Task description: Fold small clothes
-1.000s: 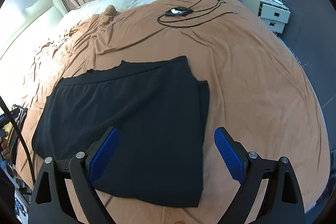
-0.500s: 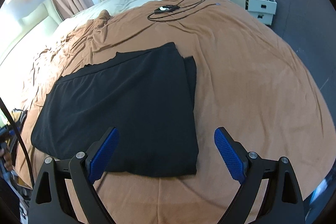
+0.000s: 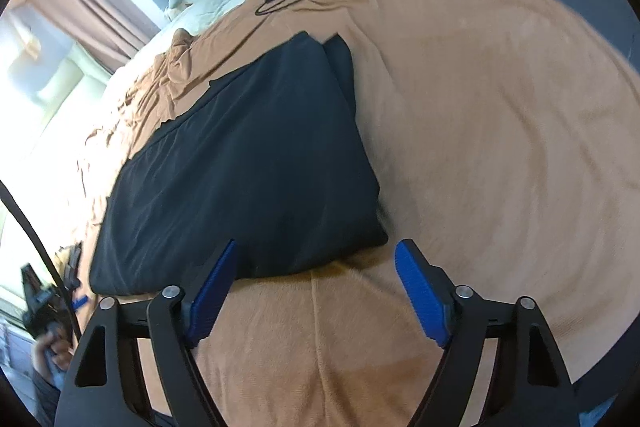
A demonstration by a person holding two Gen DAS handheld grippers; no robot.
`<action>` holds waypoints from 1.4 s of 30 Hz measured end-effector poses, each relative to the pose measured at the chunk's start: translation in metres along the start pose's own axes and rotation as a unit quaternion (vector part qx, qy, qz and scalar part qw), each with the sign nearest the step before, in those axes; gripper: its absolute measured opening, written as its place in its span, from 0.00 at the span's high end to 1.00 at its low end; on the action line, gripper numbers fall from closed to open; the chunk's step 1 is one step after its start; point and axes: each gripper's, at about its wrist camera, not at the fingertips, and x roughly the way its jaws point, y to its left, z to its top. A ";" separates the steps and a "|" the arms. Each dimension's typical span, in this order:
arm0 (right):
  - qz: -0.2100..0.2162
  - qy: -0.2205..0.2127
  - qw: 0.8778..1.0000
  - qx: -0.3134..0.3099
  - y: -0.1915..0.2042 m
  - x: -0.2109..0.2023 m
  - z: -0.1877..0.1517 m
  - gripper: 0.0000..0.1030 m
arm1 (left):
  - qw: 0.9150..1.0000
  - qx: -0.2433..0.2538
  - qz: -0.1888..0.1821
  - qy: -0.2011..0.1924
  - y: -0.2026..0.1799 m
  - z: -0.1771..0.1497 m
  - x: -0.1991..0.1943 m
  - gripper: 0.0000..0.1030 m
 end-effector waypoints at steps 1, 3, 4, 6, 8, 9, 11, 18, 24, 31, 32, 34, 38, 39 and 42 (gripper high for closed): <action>0.009 0.004 1.000 0.009 -0.003 0.003 0.000 0.31 | 1.000 -0.005 -0.004 0.004 0.000 -0.001 0.003 0.32; 0.029 0.015 0.999 0.025 -0.010 0.010 -0.001 0.37 | 1.000 -0.016 -0.012 0.011 0.000 -0.003 0.008 0.34; 0.040 0.023 0.998 0.034 -0.013 0.014 -0.001 0.39 | 1.000 -0.020 -0.017 0.014 0.000 -0.003 0.011 0.36; 0.058 0.032 0.997 0.047 -0.018 0.022 0.000 0.43 | 0.999 -0.028 -0.021 0.020 -0.001 -0.002 0.017 0.38; 0.066 0.040 0.995 0.056 -0.023 0.029 0.002 0.45 | 0.999 -0.038 -0.024 0.026 0.000 -0.002 0.024 0.39; 0.068 0.041 0.995 0.061 -0.026 0.032 0.003 0.46 | 0.999 -0.041 -0.022 0.026 0.000 -0.001 0.026 0.39; 0.073 0.042 0.994 0.070 -0.033 0.037 0.007 0.49 | 0.998 -0.050 -0.024 0.015 0.002 0.002 0.029 0.39; 0.087 0.024 0.990 0.106 -0.047 0.052 0.004 0.57 | 0.997 -0.074 -0.026 -0.008 0.007 0.014 0.034 0.40; 0.092 0.012 0.987 0.129 -0.044 0.063 0.005 0.57 | 0.996 -0.086 -0.015 -0.017 0.007 0.023 0.039 0.56; 0.092 0.012 0.987 0.134 -0.030 0.068 0.006 0.89 | 0.996 -0.080 -0.032 -0.034 0.008 0.027 0.035 0.82; 0.094 0.008 0.987 0.130 -0.029 0.065 0.006 0.90 | 0.995 -0.079 -0.038 -0.042 0.007 0.026 0.030 0.83; 0.096 -0.005 0.988 0.122 -0.025 0.056 0.005 0.92 | 0.995 -0.079 -0.048 -0.047 0.007 0.029 0.023 0.84; 0.103 -0.018 0.988 0.109 -0.014 0.041 0.003 0.93 | 0.993 -0.075 -0.071 -0.060 0.003 0.034 0.001 0.85; 0.104 -0.019 0.989 0.107 -0.011 0.037 0.002 0.93 | 0.993 -0.072 -0.069 -0.063 0.001 0.035 -0.005 0.85; 0.107 -0.028 0.989 0.094 -0.001 0.025 -0.002 0.94 | 0.993 -0.061 -0.075 -0.075 -0.002 0.038 -0.019 0.85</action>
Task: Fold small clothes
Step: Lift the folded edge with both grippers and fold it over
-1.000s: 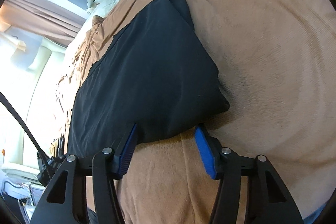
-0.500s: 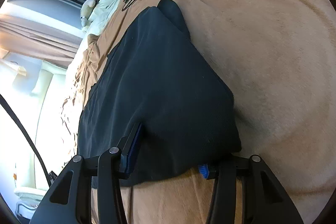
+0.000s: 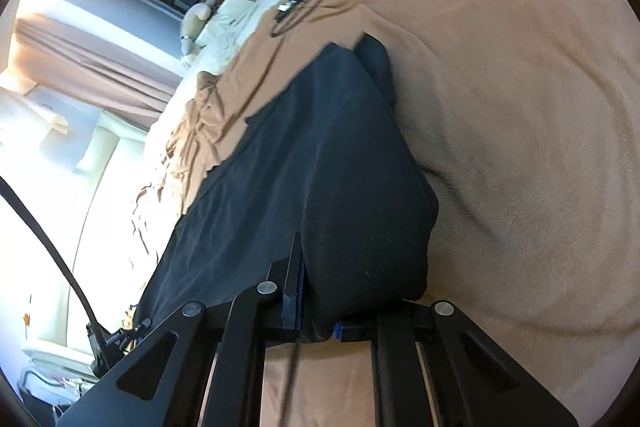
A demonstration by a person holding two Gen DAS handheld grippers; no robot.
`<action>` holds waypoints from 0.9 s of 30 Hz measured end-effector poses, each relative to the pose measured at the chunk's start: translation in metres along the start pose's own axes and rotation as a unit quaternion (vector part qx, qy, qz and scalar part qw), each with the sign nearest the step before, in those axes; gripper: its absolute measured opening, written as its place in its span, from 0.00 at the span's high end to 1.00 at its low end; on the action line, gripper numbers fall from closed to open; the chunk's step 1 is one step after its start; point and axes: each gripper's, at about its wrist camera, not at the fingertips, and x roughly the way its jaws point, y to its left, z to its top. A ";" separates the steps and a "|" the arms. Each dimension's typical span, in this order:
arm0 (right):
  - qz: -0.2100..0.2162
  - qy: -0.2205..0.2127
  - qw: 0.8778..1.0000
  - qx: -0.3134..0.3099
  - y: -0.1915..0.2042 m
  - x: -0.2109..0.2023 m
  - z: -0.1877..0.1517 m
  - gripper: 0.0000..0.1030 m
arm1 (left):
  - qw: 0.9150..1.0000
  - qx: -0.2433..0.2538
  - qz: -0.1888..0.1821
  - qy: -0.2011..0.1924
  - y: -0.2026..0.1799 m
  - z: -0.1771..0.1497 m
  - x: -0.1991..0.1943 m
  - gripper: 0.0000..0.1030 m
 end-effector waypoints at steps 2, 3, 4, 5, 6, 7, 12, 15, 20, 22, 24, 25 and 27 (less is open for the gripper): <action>0.002 -0.005 1.000 -0.005 0.004 -0.006 -0.005 0.94 | 1.000 -0.002 -0.008 -0.002 0.003 0.000 -0.009 0.85; 0.003 -0.007 1.000 -0.005 0.006 -0.009 -0.009 0.94 | 1.000 0.000 -0.009 -0.003 0.003 0.000 -0.011 0.85; 0.004 -0.007 1.000 -0.005 0.005 -0.012 -0.013 0.94 | 1.000 0.003 -0.009 -0.002 0.005 -0.001 -0.015 0.85; 0.004 -0.007 1.000 -0.005 0.005 -0.015 -0.019 0.94 | 1.000 0.005 -0.009 -0.002 0.007 -0.002 -0.018 0.85; 0.004 -0.007 1.000 -0.005 0.005 -0.017 -0.021 0.94 | 1.000 0.006 -0.010 -0.002 0.009 -0.004 -0.021 0.85; 0.004 -0.007 1.000 -0.006 0.004 -0.018 -0.024 0.94 | 1.000 0.006 -0.011 -0.002 0.012 -0.006 -0.024 0.85; -0.001 -0.004 1.000 -0.008 0.000 -0.030 -0.045 0.94 | 1.000 0.008 -0.014 -0.003 0.025 -0.020 -0.038 0.85; -0.004 -0.002 1.000 -0.006 0.000 -0.039 -0.053 0.94 | 1.000 0.011 -0.019 -0.004 0.032 -0.029 -0.049 0.85; -0.009 -0.005 1.000 -0.025 0.008 -0.055 -0.068 0.94 | 1.000 0.009 -0.024 -0.003 0.045 -0.040 -0.062 0.85; -0.011 -0.009 0.999 -0.029 0.009 -0.062 -0.073 0.94 | 1.000 0.011 -0.026 -0.003 0.047 -0.045 -0.066 0.85; -0.012 -0.010 0.999 -0.028 0.011 -0.065 -0.078 0.94 | 1.000 0.011 -0.029 -0.003 0.052 -0.051 -0.070 0.85; -0.014 -0.010 0.999 -0.029 0.012 -0.065 -0.080 0.94 | 0.999 0.010 -0.030 -0.002 0.054 -0.053 -0.072 0.85; -0.019 -0.009 0.999 -0.031 0.012 -0.069 -0.086 0.94 | 0.999 0.007 -0.034 -0.002 0.061 -0.058 -0.076 0.85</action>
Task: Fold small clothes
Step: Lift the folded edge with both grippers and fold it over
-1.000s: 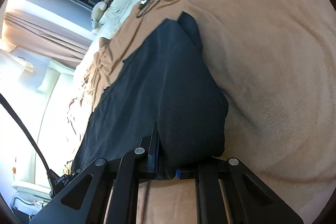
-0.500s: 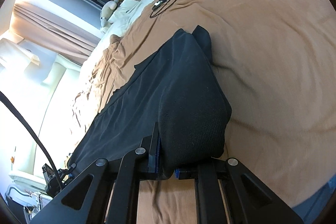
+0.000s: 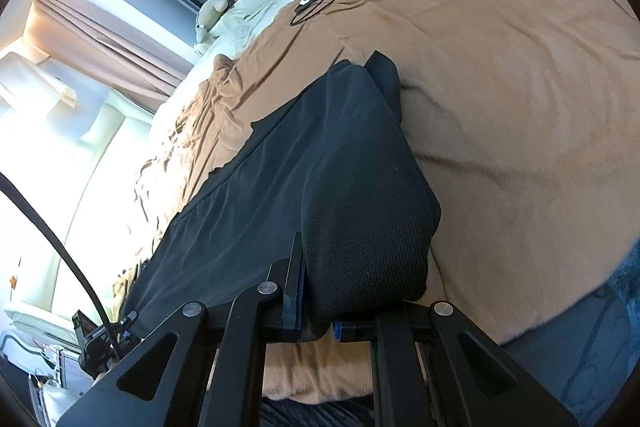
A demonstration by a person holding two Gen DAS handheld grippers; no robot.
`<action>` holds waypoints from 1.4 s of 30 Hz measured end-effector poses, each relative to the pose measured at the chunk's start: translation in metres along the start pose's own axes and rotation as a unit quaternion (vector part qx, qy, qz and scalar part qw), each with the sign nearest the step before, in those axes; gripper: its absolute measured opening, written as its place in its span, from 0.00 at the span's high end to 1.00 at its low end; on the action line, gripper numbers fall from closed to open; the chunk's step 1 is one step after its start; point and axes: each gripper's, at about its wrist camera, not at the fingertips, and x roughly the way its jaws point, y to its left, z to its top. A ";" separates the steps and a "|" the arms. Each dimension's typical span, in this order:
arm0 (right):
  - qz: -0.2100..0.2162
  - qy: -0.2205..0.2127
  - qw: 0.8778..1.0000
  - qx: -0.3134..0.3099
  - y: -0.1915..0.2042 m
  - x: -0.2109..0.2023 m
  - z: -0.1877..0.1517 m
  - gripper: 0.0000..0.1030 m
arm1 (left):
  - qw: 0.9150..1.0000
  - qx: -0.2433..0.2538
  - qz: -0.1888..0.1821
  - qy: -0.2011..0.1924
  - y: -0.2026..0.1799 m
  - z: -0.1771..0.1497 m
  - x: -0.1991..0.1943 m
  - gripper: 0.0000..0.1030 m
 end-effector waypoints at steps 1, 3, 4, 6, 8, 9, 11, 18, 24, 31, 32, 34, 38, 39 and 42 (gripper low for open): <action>-0.002 0.000 1.000 -0.001 0.001 -0.001 -0.002 0.94 | 1.000 -0.001 -0.001 0.000 0.003 -0.002 -0.002 0.85; -0.004 0.000 1.000 -0.003 0.003 -0.004 -0.006 0.94 | 1.000 -0.006 -0.003 0.000 0.007 -0.005 -0.005 0.85; -0.005 0.000 1.000 -0.004 0.005 -0.006 -0.010 0.94 | 1.000 -0.008 -0.004 0.000 0.010 -0.006 -0.007 0.85; -0.007 -0.001 1.000 -0.006 0.007 -0.009 -0.013 0.94 | 1.000 -0.012 -0.008 0.000 0.014 -0.007 -0.010 0.85; -0.004 -0.001 1.000 -0.001 0.005 -0.013 -0.015 0.94 | 1.000 -0.014 -0.009 0.001 0.016 -0.007 -0.011 0.85; -0.004 -0.001 1.000 0.002 0.004 -0.015 -0.016 0.94 | 1.000 -0.015 -0.011 0.002 0.017 -0.008 -0.012 0.85; -0.008 0.001 1.000 0.003 0.003 -0.015 -0.017 0.94 | 1.000 -0.015 -0.011 0.004 0.018 -0.008 -0.013 0.85; -0.045 0.041 0.998 0.011 -0.005 -0.005 -0.013 0.85 | 0.999 0.013 0.036 0.035 0.019 -0.013 0.014 0.73; -0.078 0.041 0.996 0.004 -0.009 -0.018 -0.007 0.61 | 0.999 -0.035 0.030 0.027 0.041 -0.010 0.014 0.59; -0.097 0.004 0.995 -0.019 0.005 -0.049 -0.008 0.53 | 0.999 -0.044 0.020 0.019 0.044 -0.015 0.002 0.53; -0.109 0.003 0.993 -0.035 0.012 -0.051 -0.011 0.52 | 0.999 -0.045 0.018 0.019 0.044 -0.015 0.001 0.52; -0.142 -0.006 0.988 -0.066 0.029 -0.055 -0.017 0.49 | 0.999 -0.044 0.016 0.019 0.043 -0.015 0.001 0.51; -0.174 -0.047 0.978 -0.100 0.062 -0.063 -0.031 0.36 | 0.999 -0.041 0.008 0.019 0.043 -0.016 -0.002 0.46; -0.167 -0.062 0.978 -0.113 0.072 -0.066 -0.035 0.32 | 0.999 -0.041 0.007 0.018 0.043 -0.017 -0.002 0.45; -0.131 -0.087 0.973 -0.166 0.104 -0.066 -0.048 0.28 | 0.999 -0.038 0.004 0.019 0.044 -0.017 -0.002 0.44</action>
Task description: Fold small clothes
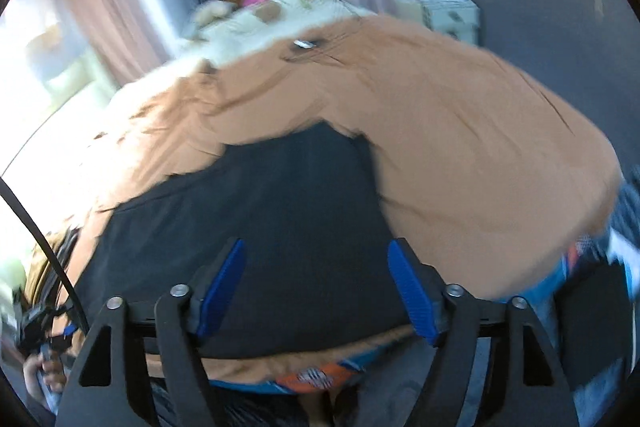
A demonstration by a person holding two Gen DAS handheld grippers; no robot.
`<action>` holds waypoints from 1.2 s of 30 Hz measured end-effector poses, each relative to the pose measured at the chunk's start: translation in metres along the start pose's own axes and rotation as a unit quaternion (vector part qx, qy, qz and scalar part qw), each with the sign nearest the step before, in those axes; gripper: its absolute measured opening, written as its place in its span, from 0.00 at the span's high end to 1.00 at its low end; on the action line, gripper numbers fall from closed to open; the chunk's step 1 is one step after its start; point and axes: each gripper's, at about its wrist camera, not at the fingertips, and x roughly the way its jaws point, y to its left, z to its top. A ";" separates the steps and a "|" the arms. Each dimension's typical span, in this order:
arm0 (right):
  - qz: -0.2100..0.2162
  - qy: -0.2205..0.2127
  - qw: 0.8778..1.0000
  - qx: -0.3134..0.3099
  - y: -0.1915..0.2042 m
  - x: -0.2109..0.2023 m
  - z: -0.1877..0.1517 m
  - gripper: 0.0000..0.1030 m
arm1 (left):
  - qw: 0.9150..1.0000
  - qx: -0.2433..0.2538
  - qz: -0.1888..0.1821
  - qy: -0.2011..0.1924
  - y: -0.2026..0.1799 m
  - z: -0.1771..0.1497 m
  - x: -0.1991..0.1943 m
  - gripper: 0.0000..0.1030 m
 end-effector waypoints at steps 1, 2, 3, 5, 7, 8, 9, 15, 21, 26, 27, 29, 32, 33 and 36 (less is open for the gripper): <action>0.004 -0.006 1.000 -0.016 0.010 -0.002 -0.001 0.28 | 1.000 0.000 -0.002 0.002 0.001 0.000 0.001 0.44; 0.005 -0.012 0.999 -0.037 0.025 -0.003 -0.002 0.28 | 1.000 -0.001 -0.004 0.004 0.002 0.000 0.002 0.44; 0.008 -0.014 0.999 -0.050 0.034 -0.003 -0.004 0.28 | 1.000 -0.001 -0.005 0.005 0.002 0.000 0.003 0.44; 0.023 -0.011 0.997 -0.070 0.055 0.001 -0.010 0.28 | 1.000 -0.003 -0.006 0.009 0.002 0.001 0.006 0.44; 0.028 -0.007 0.997 -0.075 0.066 0.007 -0.015 0.28 | 1.000 -0.004 -0.008 0.011 0.002 0.001 0.008 0.44; 0.029 -0.001 0.997 -0.078 0.074 0.013 -0.019 0.28 | 1.000 -0.004 -0.008 0.011 0.003 0.001 0.009 0.44; 0.030 0.005 0.996 -0.080 0.076 0.019 -0.019 0.28 | 1.000 -0.006 -0.009 0.012 0.004 0.000 0.009 0.44; 0.068 0.065 0.989 -0.111 0.107 0.045 -0.031 0.28 | 1.000 -0.015 -0.011 0.002 0.011 -0.001 0.001 0.44; 0.099 0.104 0.978 -0.148 0.144 0.066 -0.046 0.28 | 0.999 -0.028 -0.022 0.004 0.024 0.000 0.000 0.44; 0.111 0.133 0.969 -0.175 0.154 0.090 -0.047 0.53 | 1.000 -0.025 -0.017 0.003 0.022 0.005 0.003 0.44; 0.113 0.139 0.968 -0.177 0.151 0.094 -0.045 0.64 | 1.000 -0.025 -0.016 0.004 0.021 0.006 0.004 0.46; 0.117 0.152 0.965 -0.178 0.150 0.104 -0.041 0.70 | 1.000 -0.024 -0.015 0.005 0.020 0.007 0.006 0.55; 0.115 0.162 0.964 -0.178 0.146 0.127 -0.034 0.79 | 1.000 -0.023 -0.012 0.007 0.023 0.006 0.010 0.69; 0.118 0.170 0.961 -0.181 0.147 0.134 -0.037 0.83 | 1.000 -0.026 -0.016 0.006 0.025 0.005 0.011 0.72; 0.126 0.176 0.956 -0.197 0.149 0.132 -0.046 0.83 | 0.999 -0.028 -0.026 0.001 0.026 0.002 0.009 0.78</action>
